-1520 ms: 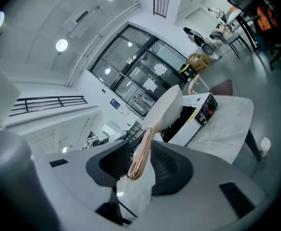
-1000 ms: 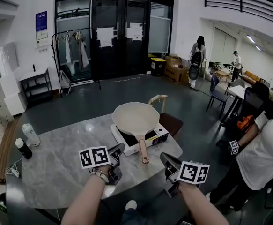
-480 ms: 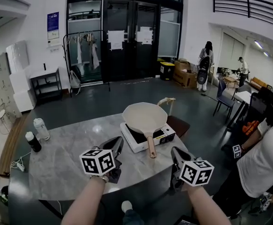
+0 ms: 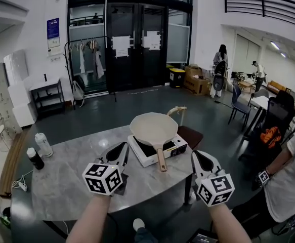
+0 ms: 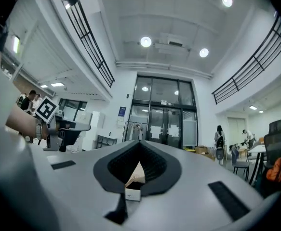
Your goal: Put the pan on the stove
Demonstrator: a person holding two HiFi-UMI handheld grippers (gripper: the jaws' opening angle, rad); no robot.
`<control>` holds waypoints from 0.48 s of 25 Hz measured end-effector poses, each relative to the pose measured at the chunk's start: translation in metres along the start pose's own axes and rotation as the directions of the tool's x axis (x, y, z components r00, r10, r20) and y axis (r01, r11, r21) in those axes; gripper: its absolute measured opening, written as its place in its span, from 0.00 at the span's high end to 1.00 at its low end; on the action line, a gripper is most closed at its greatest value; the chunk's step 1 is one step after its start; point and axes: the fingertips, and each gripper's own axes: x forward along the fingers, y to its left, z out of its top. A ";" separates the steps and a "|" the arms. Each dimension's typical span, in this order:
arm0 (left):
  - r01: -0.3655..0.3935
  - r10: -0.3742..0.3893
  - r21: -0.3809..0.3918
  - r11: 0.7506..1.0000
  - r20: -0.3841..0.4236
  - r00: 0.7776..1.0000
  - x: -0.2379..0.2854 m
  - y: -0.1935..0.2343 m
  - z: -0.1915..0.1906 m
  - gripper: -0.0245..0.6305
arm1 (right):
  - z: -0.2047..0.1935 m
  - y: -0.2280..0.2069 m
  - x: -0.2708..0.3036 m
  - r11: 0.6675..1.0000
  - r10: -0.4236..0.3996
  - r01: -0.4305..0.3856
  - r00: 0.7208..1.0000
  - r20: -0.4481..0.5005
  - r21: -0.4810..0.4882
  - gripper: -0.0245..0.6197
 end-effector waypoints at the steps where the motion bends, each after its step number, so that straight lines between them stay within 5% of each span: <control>1: 0.000 0.000 0.010 1.000 0.008 1.000 0.000 -0.001 0.002 0.95 | 0.005 -0.002 -0.003 1.000 -0.010 0.010 1.000 0.018 -0.015 0.93; 12: -0.033 0.021 0.121 0.992 0.103 0.994 0.006 -0.010 0.017 0.95 | 0.021 -0.005 -0.011 0.992 -0.045 0.053 0.996 0.073 -0.112 0.92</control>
